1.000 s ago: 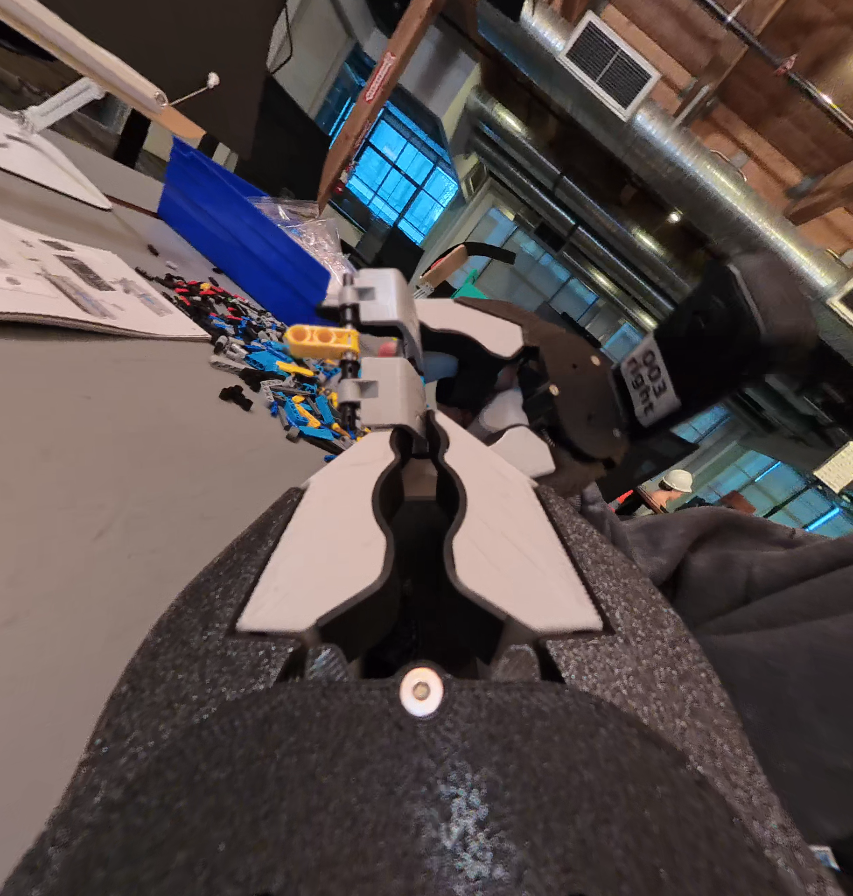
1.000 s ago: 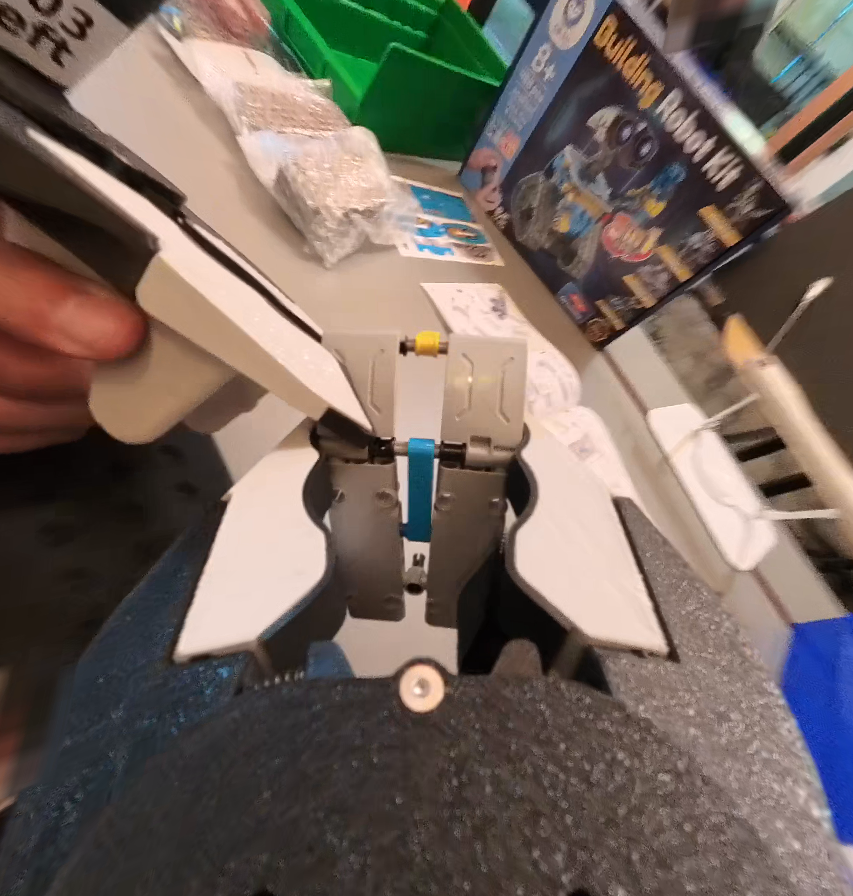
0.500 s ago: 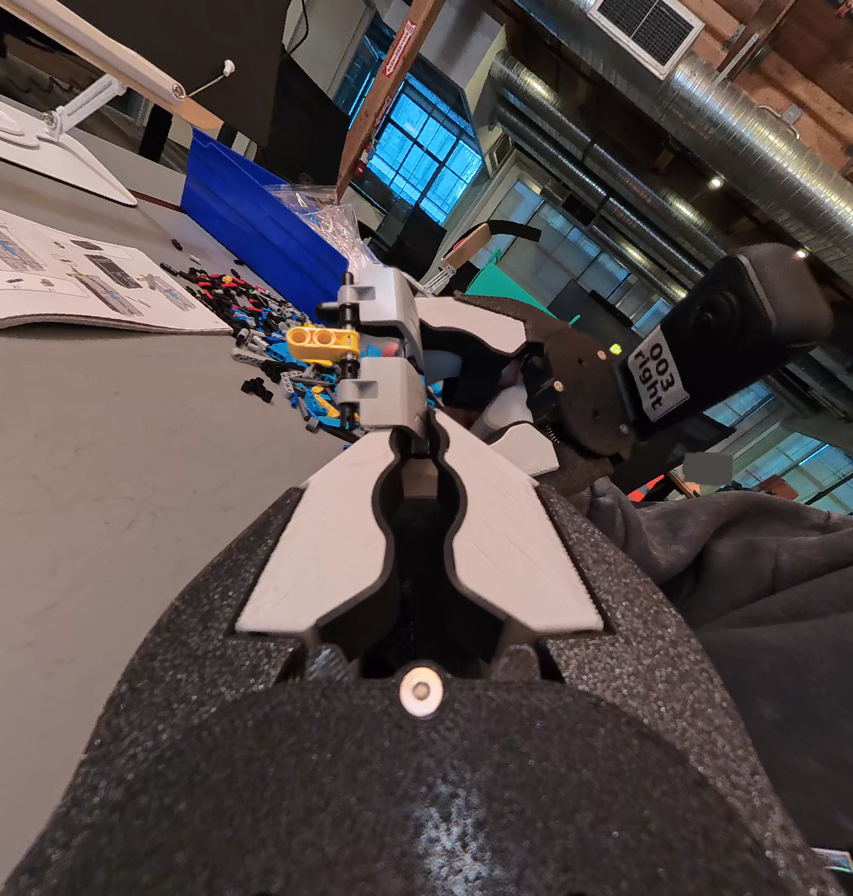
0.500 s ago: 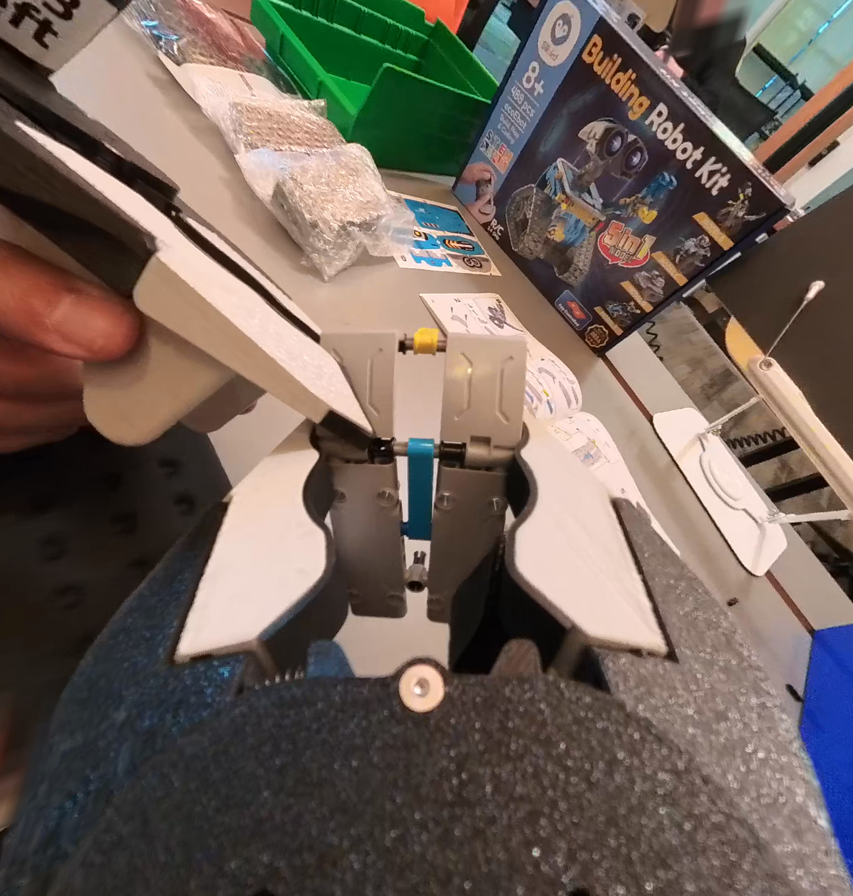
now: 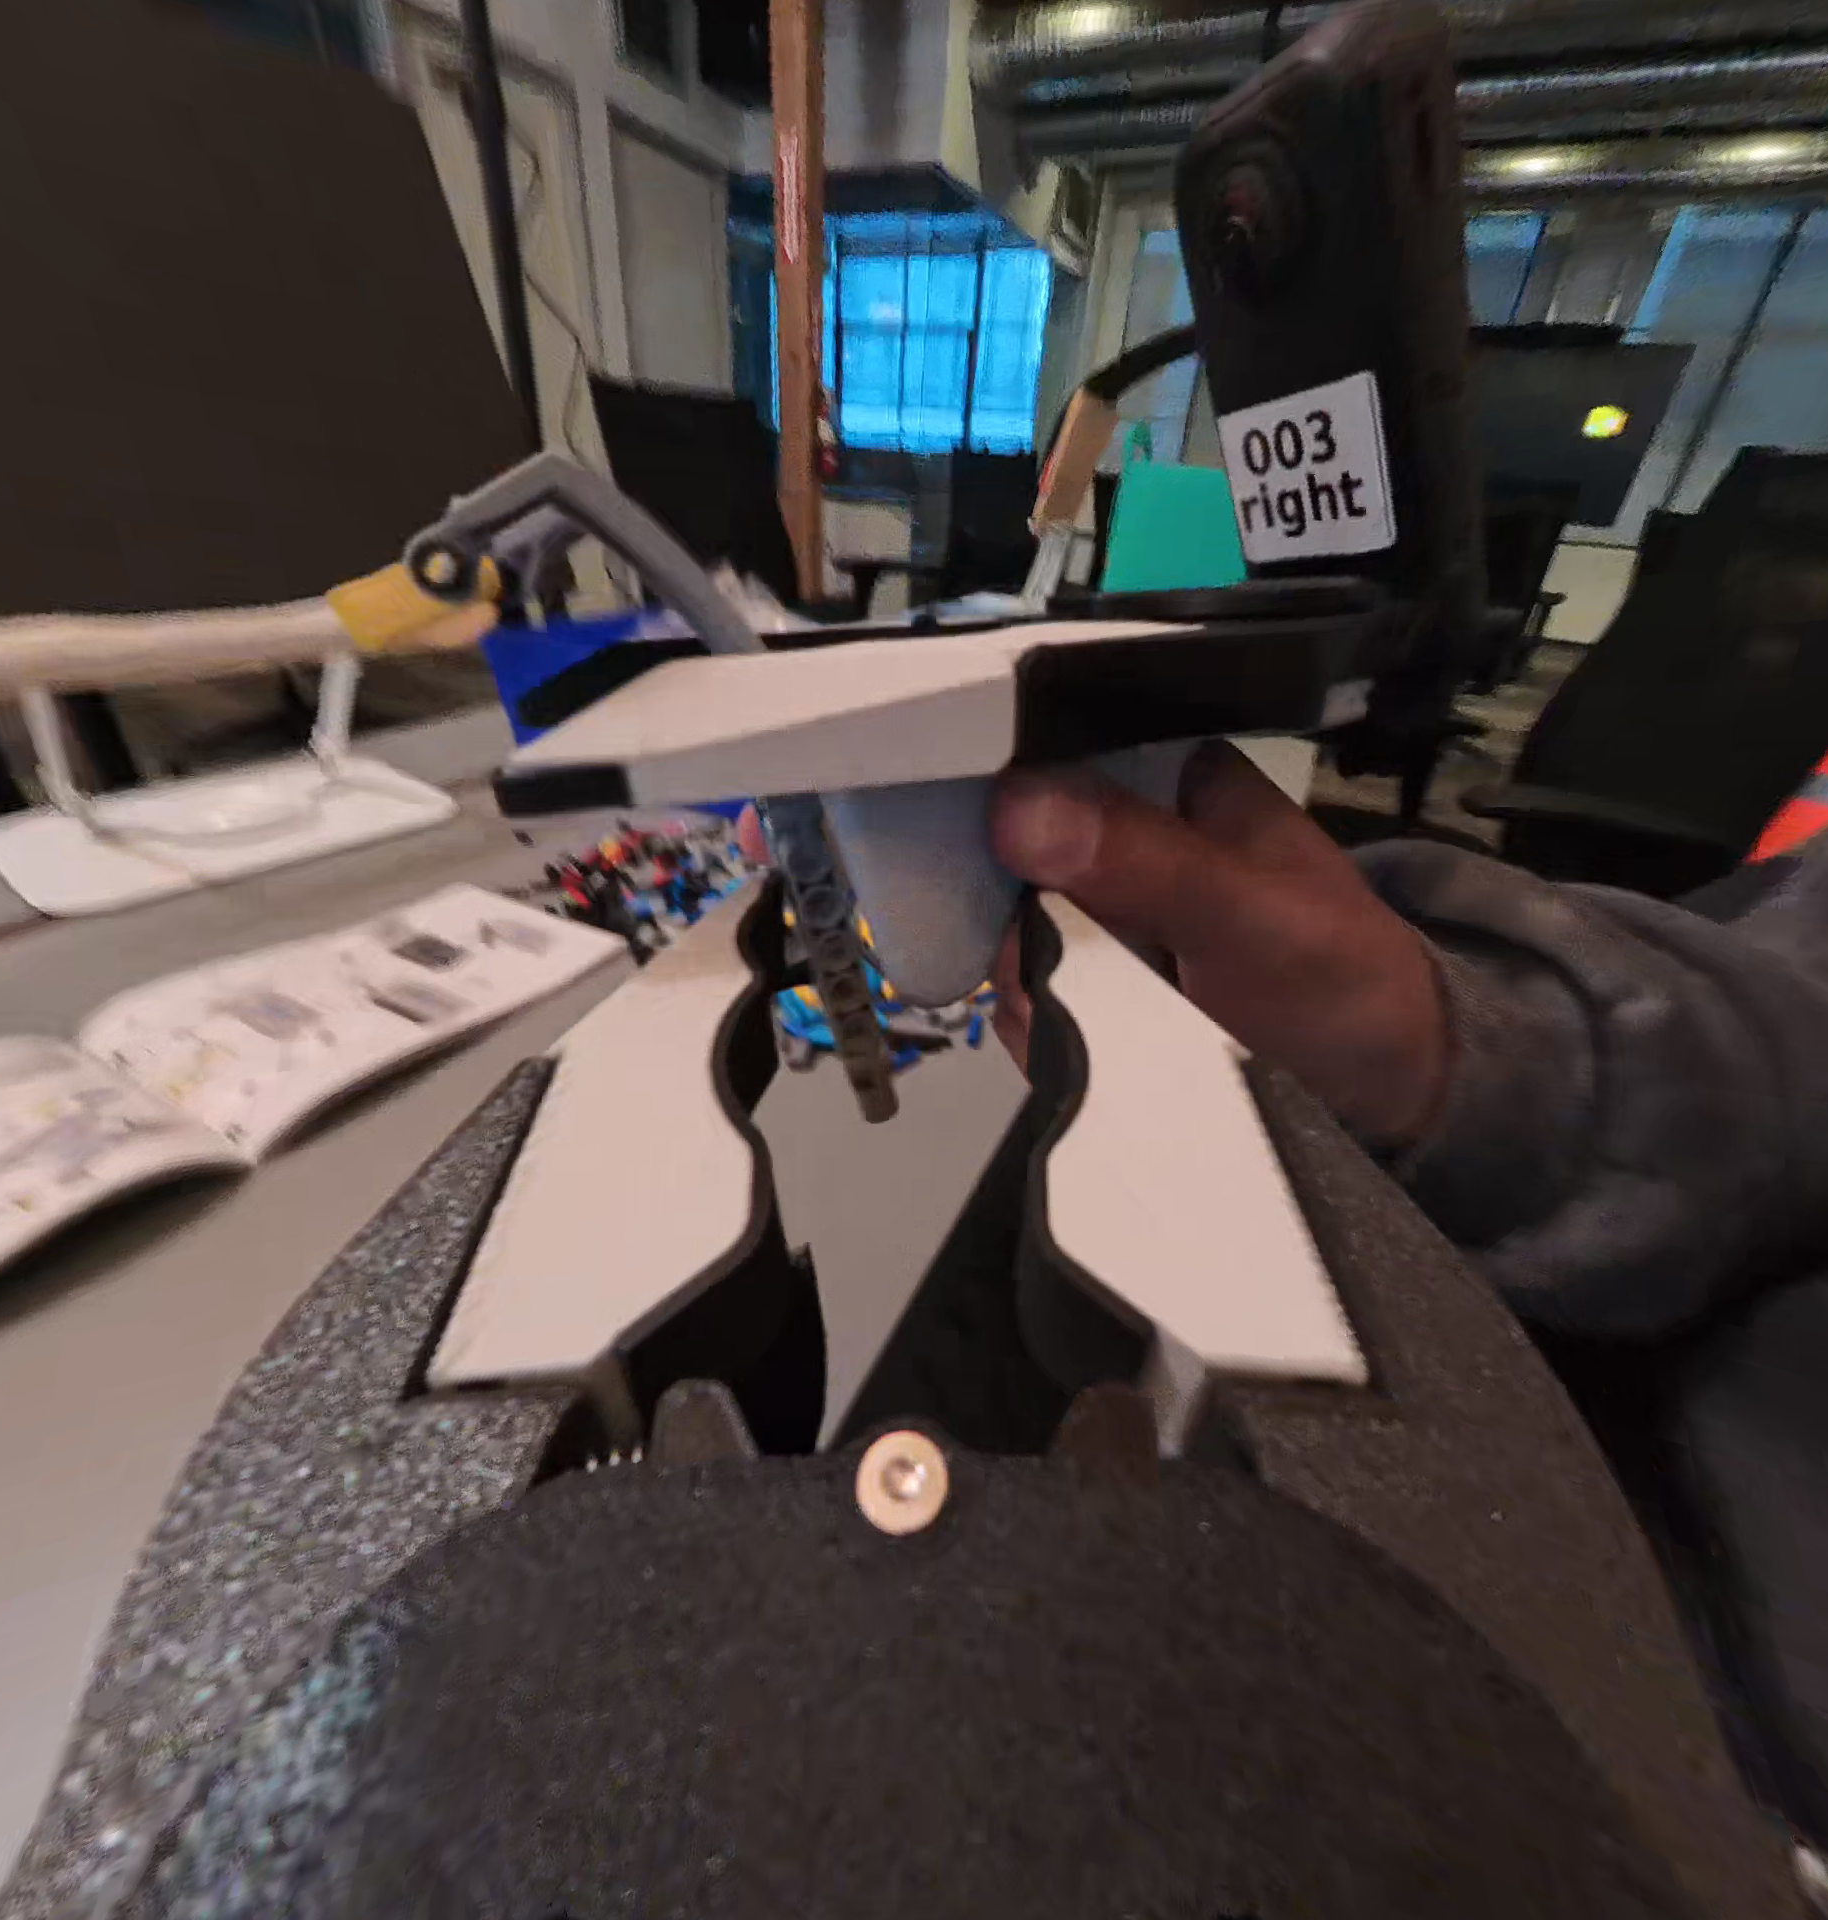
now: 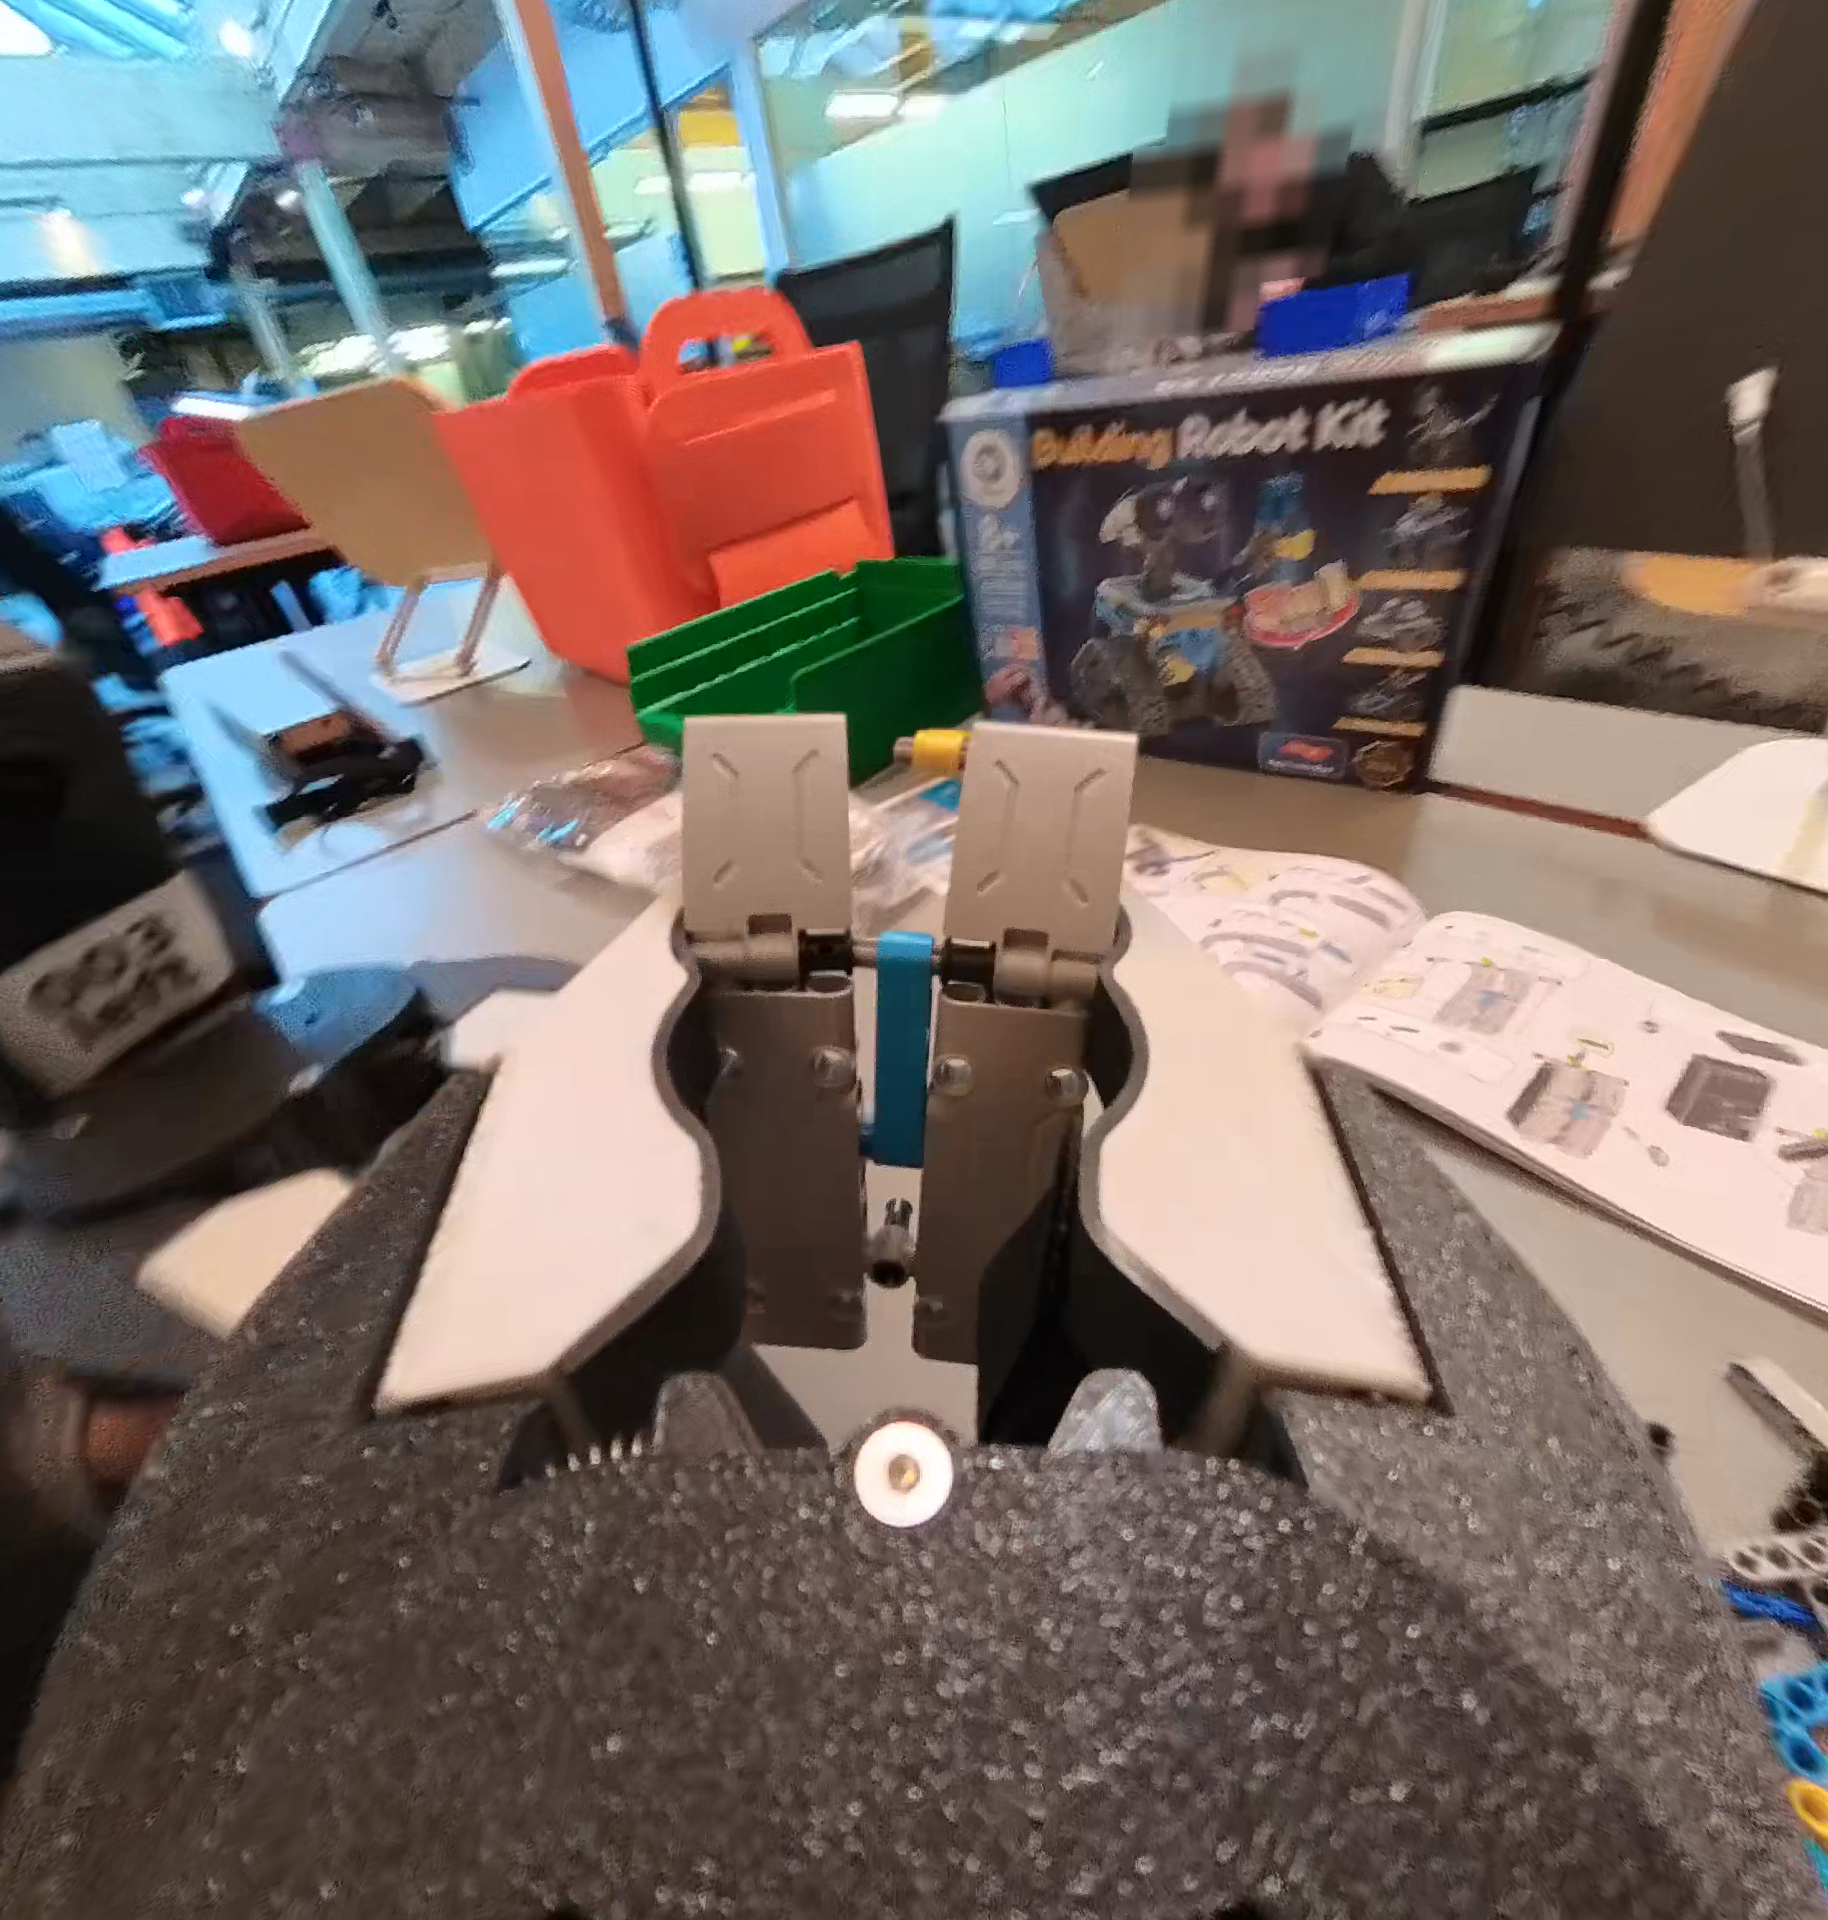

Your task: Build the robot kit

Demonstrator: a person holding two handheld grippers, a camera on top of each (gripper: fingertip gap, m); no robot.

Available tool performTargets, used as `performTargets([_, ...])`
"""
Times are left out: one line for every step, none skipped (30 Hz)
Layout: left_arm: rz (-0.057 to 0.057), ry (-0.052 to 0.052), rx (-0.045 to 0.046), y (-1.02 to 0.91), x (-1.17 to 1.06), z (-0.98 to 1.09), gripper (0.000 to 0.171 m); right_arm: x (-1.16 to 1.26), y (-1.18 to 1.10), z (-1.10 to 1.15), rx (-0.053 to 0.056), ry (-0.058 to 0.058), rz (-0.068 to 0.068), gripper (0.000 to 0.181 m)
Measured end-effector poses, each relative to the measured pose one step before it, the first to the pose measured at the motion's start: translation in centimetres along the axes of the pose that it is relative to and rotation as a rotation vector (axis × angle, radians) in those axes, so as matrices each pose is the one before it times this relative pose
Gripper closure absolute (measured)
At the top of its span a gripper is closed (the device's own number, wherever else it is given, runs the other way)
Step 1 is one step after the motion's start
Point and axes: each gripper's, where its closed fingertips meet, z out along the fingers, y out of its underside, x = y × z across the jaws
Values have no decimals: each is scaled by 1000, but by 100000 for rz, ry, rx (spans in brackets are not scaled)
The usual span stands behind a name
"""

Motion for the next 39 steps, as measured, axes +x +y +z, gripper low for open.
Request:
performTargets([3456, -1435, 5157, -842, 152, -118, 129, 90, -1060, -320, 4682, 2467, 1249, 112])
performTargets([2736, -846, 3617, -681, 187, -176, 130, -469, -734, -111, 2120, -2380, 1333, 112])
performTargets([3980, -1060, 1823, -394, 142, -185, 132, -373, -152, 70, -1215, -1698, 1478, 111])
performTargets([4404, -923, 839, -120, 88, -176, 133, -186, 104, 43, -1516, -213, 268, 111])
performTargets([3183, 137, 543, 35, 129, -164, 134, -85, 17, -103, 412, 503, -124, 111])
performTargets([1868, 1807, 538, 78, 237, -259, 135, -264, 10, -157, 1165, -1353, 1203, 110])
performTargets([377, 2904, -226, 121, 244, -379, 136, -257, 94, -123, 630, -2398, 2239, 110])
performTargets([-638, 3388, -1136, 207, 203, -422, 139, 75, 59, -112, 615, -1887, 3038, 111])
performTargets([-1136, 3236, -976, 154, 103, -465, 145, 196, -137, -126, 1572, -3707, 4176, 111])
performTargets([-1962, -453, 158, -71, -514, -460, 148, -103, -425, -211, 3208, -8025, 5801, 111])
performTargets([-2956, -2010, 945, -270, -836, -299, 148, 306, -502, -323, 4150, -6967, 7928, 111])
performTargets([-2934, -560, 645, -315, -578, -47, 148, 742, -371, -370, 3922, -4765, 9248, 111])
performTargets([-1426, 1227, -332, -164, -142, 202, 147, 394, -350, -328, 4136, -7736, 10523, 111])
performTargets([-393, 526, -327, -164, -204, 193, 147, -166, -418, -322, 4509, -12123, 13091, 111])
performTargets([-2027, -1713, 2412, -585, -717, -61, 147, -491, -510, -374, 3664, -14882, 17389, 112])
performTargets([-4933, -1207, 3834, -807, -1034, -259, 147, -395, -653, -447, 2864, -14610, 20543, 112])
performTargets([-6813, -1311, 2109, -618, -1411, -257, 147, -342, -697, -499, 1921, -12684, 18870, 113])
performTargets([-6410, -1388, -666, -258, -1626, -101, 144, -278, -602, -428, 1770, -9462, 12343, 113])
performTargets([-4990, 468, -2586, 38, -1343, 97, 136, -235, -310, -243, 139, -6542, 7324, 114])
performTargets([-4702, 931, -3896, 383, -1189, 279, 127, -329, -34, 19, -1258, -5528, 4557, 114])
performTargets([-6099, 1901, -4189, 583, -905, 451, 121, -246, 93, 265, -1761, -4124, 2916, 115])
performTargets([-8456, 5337, -2407, 469, -215, 590, 116, 70, 241, 437, -2625, -1267, 675, 114])
performTargets([-11294, 7916, -1198, 429, 256, 660, 116, 560, 250, 459, -2805, 3024, -2863, 114])
performTargets([-12734, 8009, -2434, 739, 268, 711, 115, 443, 139, 395, -2262, 3546, -6747, 113])
performTargets([-11647, 8658, -3441, 987, 392, 673, 113, 309, 80, 335, -2274, 3671, -7915, 113])
performTargets([-10098, 7143, -3584, 1110, 215, 553, 113, 282, 105, 249, -3439, 4378, -8802, 112])
performTargets([-7761, 5765, -1984, 911, 120, 343, 114, 184, 151, 158, -4249, 4045, -9122, 112])
performTargets([-5258, 5287, 289, 603, 224, 210, 115, 269, 72, 87, -3602, 4309, -8675, 111])
performTargets([-4448, 3339, 276, 520, 43, 227, 116, 229, 29, 74, -2881, 2775, -6530, 110])
performTargets([-3413, 2242, -11, 371, -79, 267, 116, 74, -60, 62, -1895, 200, -2767, 114])
performTargets([-2021, 1805, 649, 109, -49, 264, 116, -102, -50, 112, -1401, -2620, 365, 111])
performTargets([-1866, 2003, 240, -10, 45, 249, 116, 109, 53, 152, -1248, -2214, 859, 111])
performTargets([-1537, 2437, 73, -48, 151, 187, 116, 573, 392, 154, -2958, 915, -726, 111])
performTargets([-1043, 2000, 602, -125, 90, 88, 118, 554, 649, 132, -4412, 1535, -2087, 111])
performTargets([-1064, 18, 534, -79, -241, 7, 120, 444, 585, 130, -3324, 1321, -1421, 111])
performTargets([-1297, -457, 161, -40, -300, -108, 120, 350, 361, 108, -1457, 1013, -203, 111])
performTargets([-977, 213, 343, -61, -82, -225, 126, 109, 74, -10, -267, 240, -170, 111])
performTargets([958, 312, 1140, -165, 78, -319, 138, 12, -337, -189, 1404, 395, -444, 111])
performTargets([2101, -444, 3042, -470, 130, -403, 140, 294, -340, -358, 831, 2588, -1127, 109])
